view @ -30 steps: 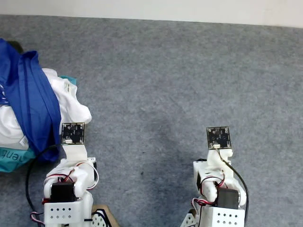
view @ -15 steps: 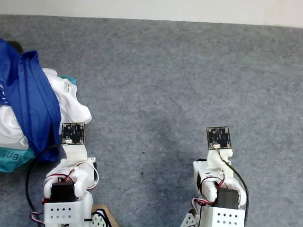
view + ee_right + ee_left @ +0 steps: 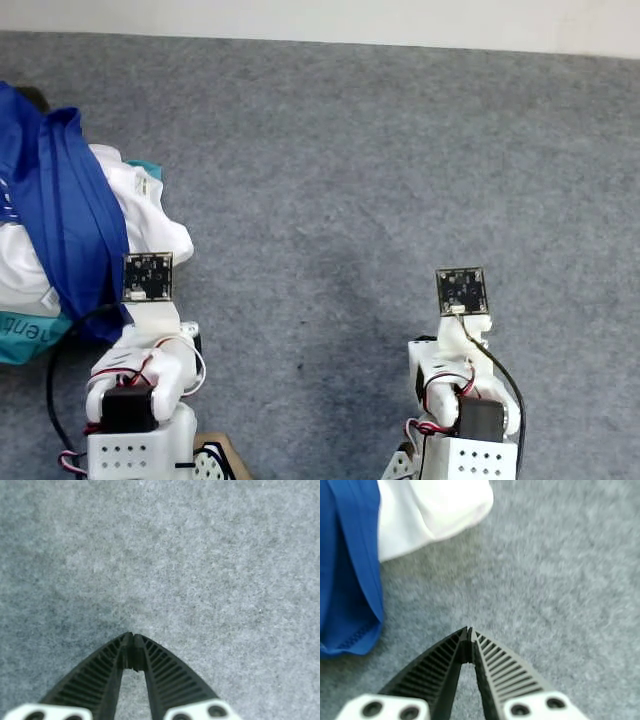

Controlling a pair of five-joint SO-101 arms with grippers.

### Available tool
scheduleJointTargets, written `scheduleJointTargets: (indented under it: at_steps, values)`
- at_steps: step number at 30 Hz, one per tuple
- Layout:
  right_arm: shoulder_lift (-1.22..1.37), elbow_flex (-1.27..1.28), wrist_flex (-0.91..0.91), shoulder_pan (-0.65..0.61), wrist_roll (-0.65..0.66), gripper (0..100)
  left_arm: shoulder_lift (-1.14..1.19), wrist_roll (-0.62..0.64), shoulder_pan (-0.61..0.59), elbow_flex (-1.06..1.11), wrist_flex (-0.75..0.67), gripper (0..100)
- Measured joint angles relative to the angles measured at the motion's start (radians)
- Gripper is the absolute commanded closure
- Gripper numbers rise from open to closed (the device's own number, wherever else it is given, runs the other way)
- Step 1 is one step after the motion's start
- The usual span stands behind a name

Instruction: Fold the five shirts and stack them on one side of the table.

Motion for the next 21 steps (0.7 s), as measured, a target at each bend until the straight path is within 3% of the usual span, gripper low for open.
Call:
scheduleJointTargets:
  at_steps: [7, 17, 21]
  values:
    - [-0.005, -0.083, 0.072, 0.000, 0.000, 99.1, 0.000, -0.140, 0.000, -0.072, 0.000, 97]
    - [-0.008, -0.212, 0.109, 0.000, 0.000, 99.1, 0.000, -0.153, 0.000, -0.121, 0.000, 97]
    - [-0.003, -0.247, 0.112, 0.000, 0.000, 99.1, 0.000, -0.229, 0.000, -0.121, 0.000, 89]
